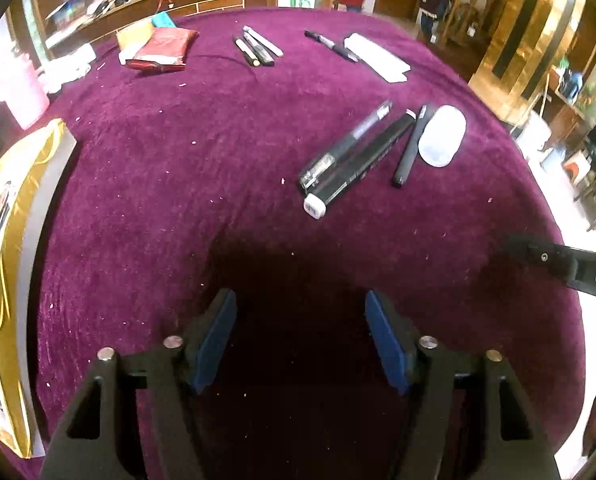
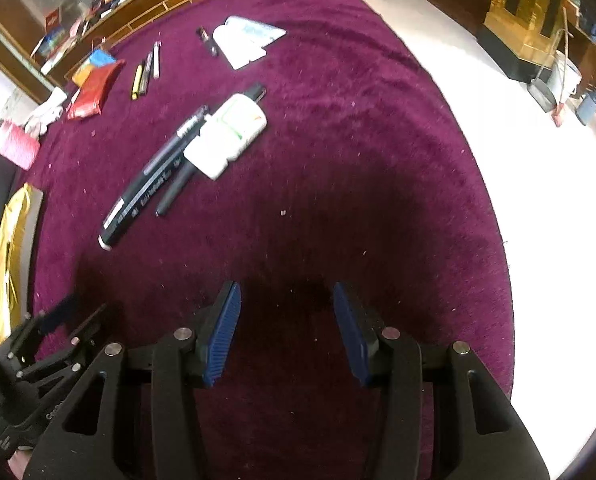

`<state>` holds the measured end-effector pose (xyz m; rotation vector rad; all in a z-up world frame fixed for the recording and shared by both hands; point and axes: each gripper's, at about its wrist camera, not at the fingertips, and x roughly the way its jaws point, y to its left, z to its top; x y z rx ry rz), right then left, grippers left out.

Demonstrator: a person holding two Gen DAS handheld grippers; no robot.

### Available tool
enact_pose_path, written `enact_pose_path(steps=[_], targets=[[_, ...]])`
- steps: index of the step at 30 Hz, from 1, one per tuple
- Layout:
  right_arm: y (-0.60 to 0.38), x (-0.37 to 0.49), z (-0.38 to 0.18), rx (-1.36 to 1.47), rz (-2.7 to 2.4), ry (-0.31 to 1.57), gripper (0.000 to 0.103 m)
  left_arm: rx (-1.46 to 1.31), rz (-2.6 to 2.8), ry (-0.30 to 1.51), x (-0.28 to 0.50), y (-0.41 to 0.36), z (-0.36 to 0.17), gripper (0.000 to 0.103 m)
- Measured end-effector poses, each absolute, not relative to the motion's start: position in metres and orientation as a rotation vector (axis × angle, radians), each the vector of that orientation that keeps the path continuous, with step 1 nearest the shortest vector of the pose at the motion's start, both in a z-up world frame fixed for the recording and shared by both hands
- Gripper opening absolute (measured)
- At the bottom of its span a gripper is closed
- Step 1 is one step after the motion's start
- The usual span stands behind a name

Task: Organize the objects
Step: 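Move both tools to the loose items and grasp a clear gel pen with the left tool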

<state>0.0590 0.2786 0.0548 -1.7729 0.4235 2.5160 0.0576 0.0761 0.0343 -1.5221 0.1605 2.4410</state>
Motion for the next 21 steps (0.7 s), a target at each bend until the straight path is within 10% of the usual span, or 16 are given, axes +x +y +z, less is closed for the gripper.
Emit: enact_pose_path(steps=[10, 21], targets=[[0.262, 0.059, 0.052, -1.766, 2.562, 0.314, 0.074, -1.545, 2.478, 0.197, 0.059, 0.083, 0.027, 0.100], [0.242, 0.055, 0.044, -1.784, 2.578, 0.164, 0.100, -1.540, 2.498, 0.184, 0.059, 0.083, 0.025, 0.102]])
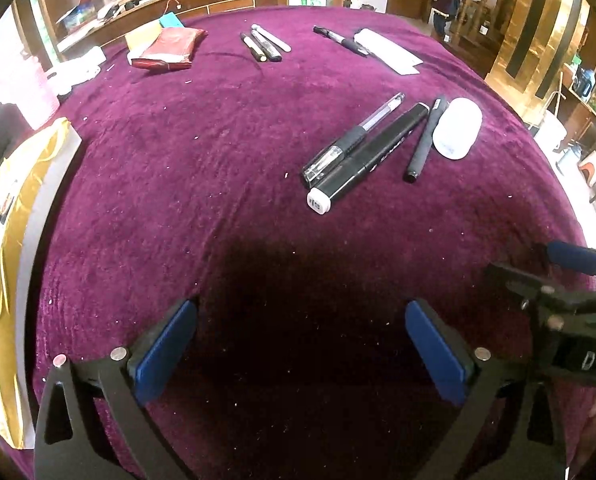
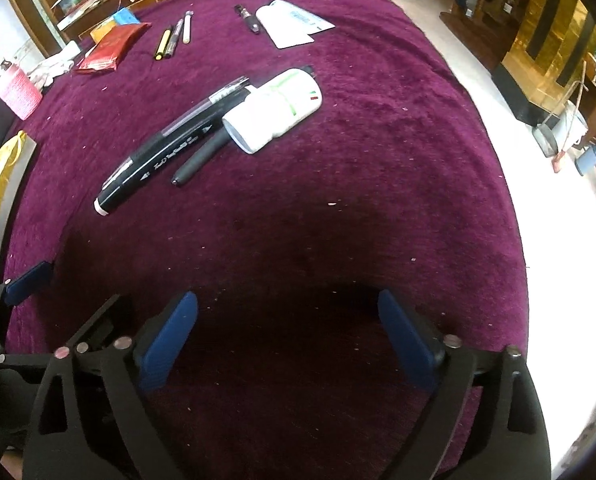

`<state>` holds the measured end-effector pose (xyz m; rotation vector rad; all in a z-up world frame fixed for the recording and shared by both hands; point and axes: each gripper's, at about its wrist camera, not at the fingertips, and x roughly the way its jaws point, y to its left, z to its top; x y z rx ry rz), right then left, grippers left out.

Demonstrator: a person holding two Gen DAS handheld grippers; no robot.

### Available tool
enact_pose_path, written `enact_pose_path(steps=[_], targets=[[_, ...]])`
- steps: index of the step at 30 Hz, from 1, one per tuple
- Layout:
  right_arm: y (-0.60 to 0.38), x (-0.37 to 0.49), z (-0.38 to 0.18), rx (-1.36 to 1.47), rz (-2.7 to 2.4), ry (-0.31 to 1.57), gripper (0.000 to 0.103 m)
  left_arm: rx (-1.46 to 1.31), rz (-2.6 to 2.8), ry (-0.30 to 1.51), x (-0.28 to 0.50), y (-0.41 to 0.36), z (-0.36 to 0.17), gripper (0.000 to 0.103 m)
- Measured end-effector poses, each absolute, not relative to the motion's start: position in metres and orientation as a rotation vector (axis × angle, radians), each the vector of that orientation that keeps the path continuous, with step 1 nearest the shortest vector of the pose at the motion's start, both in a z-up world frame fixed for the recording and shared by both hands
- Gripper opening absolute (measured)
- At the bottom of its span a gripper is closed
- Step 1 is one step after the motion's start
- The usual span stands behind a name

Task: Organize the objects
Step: 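Move both tools to the loose items and grasp a clear gel pen with the left tool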

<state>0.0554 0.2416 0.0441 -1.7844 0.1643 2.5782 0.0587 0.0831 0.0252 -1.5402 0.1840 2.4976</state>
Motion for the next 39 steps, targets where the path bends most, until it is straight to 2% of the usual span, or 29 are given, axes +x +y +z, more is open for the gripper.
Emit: enact_pose_path(steps=[3, 15, 21, 24, 28, 33, 34, 36, 38, 39], targets=[[0.237, 0.053, 0.042, -1.798, 2.573, 0.146, 0.103, -1.537, 2.497, 0.184, 0.058, 0.082, 0.025, 0.102], [0.235, 0.049, 0.040, -1.803, 2.551, 0.087, 0.103, -1.500, 2.533, 0.168, 0.061, 0.080, 0.025, 0.102], [0.237, 0.046, 0.041, -1.841, 2.546, 0.085, 0.103, -1.553, 2.449, 0.256, 0.054, 0.085, 0.031, 0.100], [0.249, 0.054, 0.055, -1.758, 2.590, 0.180, 0.103, -1.407, 2.452, 0.324, 0.052, 0.093, 0.054, 0.100], [0.273, 0.060, 0.082, -1.612, 2.640, 0.267, 0.103, -1.295, 2.370, 0.321, 0.032, 0.108, 0.074, 0.101], [0.327, 0.073, 0.102, -1.470, 2.574, 0.451, 0.103, -1.300, 2.383, 0.153, -0.025, 0.098, 0.080, 0.100], [0.337, 0.076, 0.103, -1.455, 2.554, 0.478, 0.103, -1.307, 2.383, 0.167, -0.035, 0.099, 0.078, 0.099], [0.356, 0.081, 0.103, -1.435, 2.505, 0.527, 0.103, -1.306, 2.347, 0.228, -0.049, 0.105, 0.071, 0.089], [0.367, 0.087, 0.100, -1.427, 2.470, 0.555, 0.103, -1.348, 2.283, 0.288, -0.059, 0.113, 0.057, 0.051], [0.372, 0.090, 0.098, -1.430, 2.452, 0.572, 0.103, -1.377, 2.245, 0.300, -0.064, 0.117, 0.050, 0.043]])
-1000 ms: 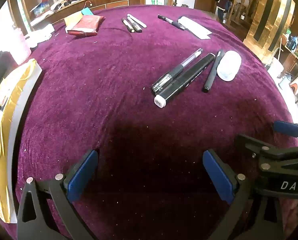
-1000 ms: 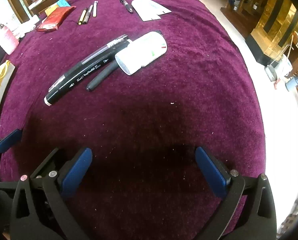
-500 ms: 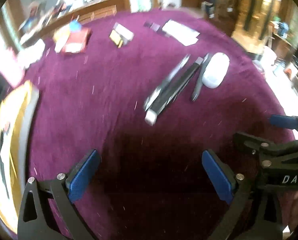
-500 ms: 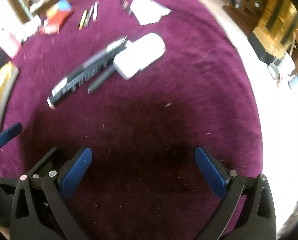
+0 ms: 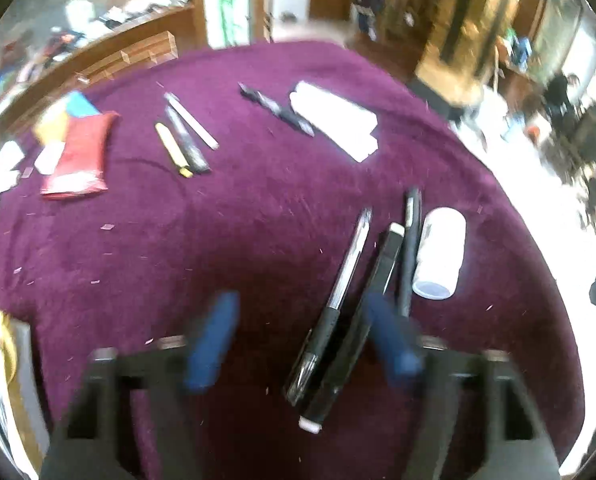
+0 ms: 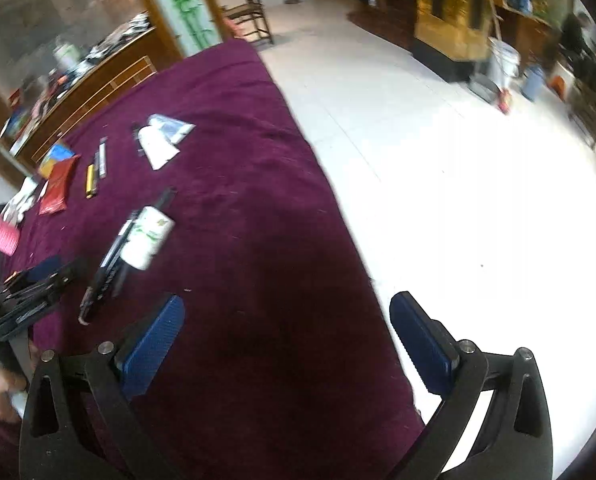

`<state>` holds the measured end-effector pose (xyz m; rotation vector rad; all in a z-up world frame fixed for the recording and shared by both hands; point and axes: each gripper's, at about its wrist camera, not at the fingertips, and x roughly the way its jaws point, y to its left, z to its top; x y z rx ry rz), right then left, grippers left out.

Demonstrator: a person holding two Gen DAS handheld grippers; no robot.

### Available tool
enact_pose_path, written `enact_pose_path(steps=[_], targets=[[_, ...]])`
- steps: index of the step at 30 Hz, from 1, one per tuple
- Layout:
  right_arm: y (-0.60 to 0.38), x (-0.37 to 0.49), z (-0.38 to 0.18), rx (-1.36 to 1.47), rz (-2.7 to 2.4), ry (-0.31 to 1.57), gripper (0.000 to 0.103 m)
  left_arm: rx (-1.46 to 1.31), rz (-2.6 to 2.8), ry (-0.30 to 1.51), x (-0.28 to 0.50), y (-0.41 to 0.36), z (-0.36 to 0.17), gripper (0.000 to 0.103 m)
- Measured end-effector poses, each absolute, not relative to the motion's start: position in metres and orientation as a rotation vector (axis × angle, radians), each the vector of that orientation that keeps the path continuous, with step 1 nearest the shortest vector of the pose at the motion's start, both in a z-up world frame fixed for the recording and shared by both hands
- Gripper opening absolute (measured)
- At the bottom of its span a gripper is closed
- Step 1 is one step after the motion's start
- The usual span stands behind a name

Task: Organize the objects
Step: 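Move both tools to the loose items and grasp a clear gel pen with the left tool, then lift the clear gel pen with the left tool while the right tool reaches for a black marker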

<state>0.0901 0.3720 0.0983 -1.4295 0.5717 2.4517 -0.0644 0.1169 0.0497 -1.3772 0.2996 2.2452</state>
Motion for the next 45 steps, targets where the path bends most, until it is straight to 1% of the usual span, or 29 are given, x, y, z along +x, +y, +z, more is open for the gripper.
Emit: enact_pose_path(steps=[1, 2, 5, 8, 13, 16, 18, 19, 20, 24, 29, 31, 33, 34, 36, 37, 39, 45], targets=[[0.374, 0.093, 0.097, -1.433, 2.441, 0.580, 0.103, -1.398, 2.217, 0.309, -0.068, 0.120, 0.043, 0.030], [0.376, 0.095, 0.095, -1.437, 2.431, 0.586, 0.103, -1.403, 2.200, 0.316, -0.070, 0.121, 0.039, 0.027], [0.378, 0.101, 0.094, -1.438, 2.427, 0.586, 0.103, -1.378, 2.181, 0.387, -0.066, 0.128, 0.035, 0.027], [0.378, 0.102, 0.094, -1.433, 2.423, 0.587, 0.103, -1.371, 2.136, 0.352, -0.066, 0.129, 0.036, 0.027], [0.371, 0.097, 0.093, -1.454, 2.431, 0.580, 0.103, -1.321, 2.178, 0.486, -0.060, 0.146, 0.035, 0.028], [0.362, 0.093, 0.094, -1.463, 2.451, 0.552, 0.103, -1.282, 2.220, 0.513, -0.055, 0.151, 0.036, 0.028], [0.355, 0.090, 0.096, -1.472, 2.467, 0.539, 0.103, -1.295, 2.224, 0.477, -0.056, 0.148, 0.036, 0.025], [0.352, 0.088, 0.096, -1.480, 2.472, 0.535, 0.103, -1.313, 2.217, 0.448, -0.057, 0.147, 0.036, 0.017], [0.349, 0.085, 0.097, -1.489, 2.479, 0.531, 0.103, -1.328, 2.213, 0.431, -0.057, 0.145, 0.037, 0.006], [0.331, 0.073, 0.097, -1.536, 2.514, 0.538, 0.103, -1.355, 2.198, 0.339, -0.048, 0.129, 0.041, 0.006], [0.314, 0.051, 0.094, -1.601, 2.542, 0.628, 0.103, -1.367, 2.239, 0.152, -0.033, 0.085, 0.059, 0.006], [0.308, 0.036, 0.090, -1.642, 2.549, 0.697, 0.103, -1.352, 2.260, 0.091, -0.024, 0.067, 0.070, 0.006], [0.300, 0.024, 0.085, -1.700, 2.548, 0.800, 0.097, -1.325, 2.281, 0.030, -0.013, 0.050, 0.083, 0.006], [0.292, 0.019, 0.084, -1.741, 2.561, 0.882, 0.096, -1.316, 2.288, 0.008, -0.010, 0.044, 0.087, 0.006], [0.269, 0.011, 0.080, -1.835, 2.597, 0.966, 0.096, -1.303, 2.301, -0.045, 0.000, 0.029, 0.094, 0.006], [0.258, 0.008, 0.078, -1.877, 2.605, 0.973, 0.094, -1.304, 2.301, -0.065, 0.001, 0.023, 0.095, 0.006], [0.234, 0.000, 0.069, -1.954, 2.600, 0.975, 0.085, -1.310, 2.307, -0.100, 0.006, 0.012, 0.096, 0.006], [0.206, -0.026, 0.049, -1.914, 2.546, 0.778, 0.084, -1.335, 2.300, -0.179, 0.014, -0.020, 0.091, 0.006]])
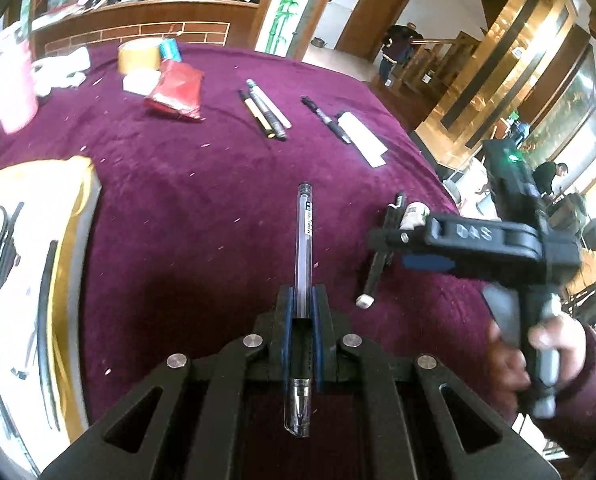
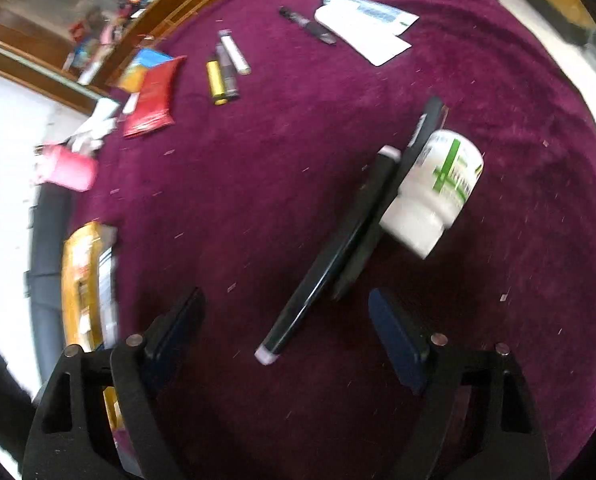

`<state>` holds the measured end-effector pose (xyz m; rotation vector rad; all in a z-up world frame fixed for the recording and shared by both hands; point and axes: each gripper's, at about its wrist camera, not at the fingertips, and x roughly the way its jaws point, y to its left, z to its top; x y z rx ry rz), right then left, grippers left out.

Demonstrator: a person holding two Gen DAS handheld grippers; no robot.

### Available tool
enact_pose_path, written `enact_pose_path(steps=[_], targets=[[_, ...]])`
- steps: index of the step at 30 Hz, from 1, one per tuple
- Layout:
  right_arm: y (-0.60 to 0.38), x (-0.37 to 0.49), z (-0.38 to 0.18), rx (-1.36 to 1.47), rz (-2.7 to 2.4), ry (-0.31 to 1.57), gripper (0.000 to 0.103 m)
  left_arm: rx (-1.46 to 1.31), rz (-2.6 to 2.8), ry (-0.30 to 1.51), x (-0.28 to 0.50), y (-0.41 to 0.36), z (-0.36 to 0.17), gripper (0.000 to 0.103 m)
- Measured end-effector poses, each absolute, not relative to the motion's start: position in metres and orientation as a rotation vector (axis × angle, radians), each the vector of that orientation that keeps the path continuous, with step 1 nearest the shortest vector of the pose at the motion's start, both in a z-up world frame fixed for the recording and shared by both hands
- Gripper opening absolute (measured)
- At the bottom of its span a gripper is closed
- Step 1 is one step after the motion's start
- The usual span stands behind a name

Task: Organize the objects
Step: 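Lift the clear gel pen with the left tool while the right tool reaches for a black marker, then grasp the black marker with the right tool while the left tool carries the gel pen over the tray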

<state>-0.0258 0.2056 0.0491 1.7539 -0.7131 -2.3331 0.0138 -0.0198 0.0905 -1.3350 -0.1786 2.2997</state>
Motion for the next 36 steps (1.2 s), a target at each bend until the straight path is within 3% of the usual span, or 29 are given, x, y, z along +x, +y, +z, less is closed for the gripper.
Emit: enact_pose_path(steps=[6, 13, 17, 24, 30, 31, 34, 36], targets=[[0.196, -0.049, 0.045, 1.793, -2.416, -0.636, 0.084, -1.322, 2.295, -0.214, 0.019, -0.049, 0.092, 0.006], [0.188, -0.066, 0.044, 1.763, -2.313, -0.710, 0.084, -1.318, 2.281, -0.252, 0.019, -0.080, 0.090, 0.006], [0.197, -0.063, 0.066, 1.746, -2.507, -0.685, 0.084, -1.318, 2.274, -0.282, 0.020, -0.098, 0.090, 0.006], [0.196, -0.074, 0.057, 1.704, -2.364, -0.999, 0.084, -1.319, 2.262, -0.285, 0.024, -0.116, 0.091, 0.006], [0.172, -0.092, 0.050, 1.867, -2.557, -0.736, 0.082, -1.310, 2.278, -0.266, 0.032, -0.129, 0.094, 0.006], [0.166, -0.096, 0.049, 1.895, -2.591, -0.662, 0.080, -1.309, 2.286, -0.269, 0.032, -0.133, 0.095, 0.006], [0.148, -0.104, 0.040, 1.990, -2.685, -0.375, 0.051, -1.307, 2.305, -0.301, 0.034, -0.148, 0.096, 0.006], [0.135, -0.103, 0.041, 1.968, -2.734, -0.246, 0.026, -1.306, 2.326, -0.320, 0.037, -0.159, 0.098, 0.006]])
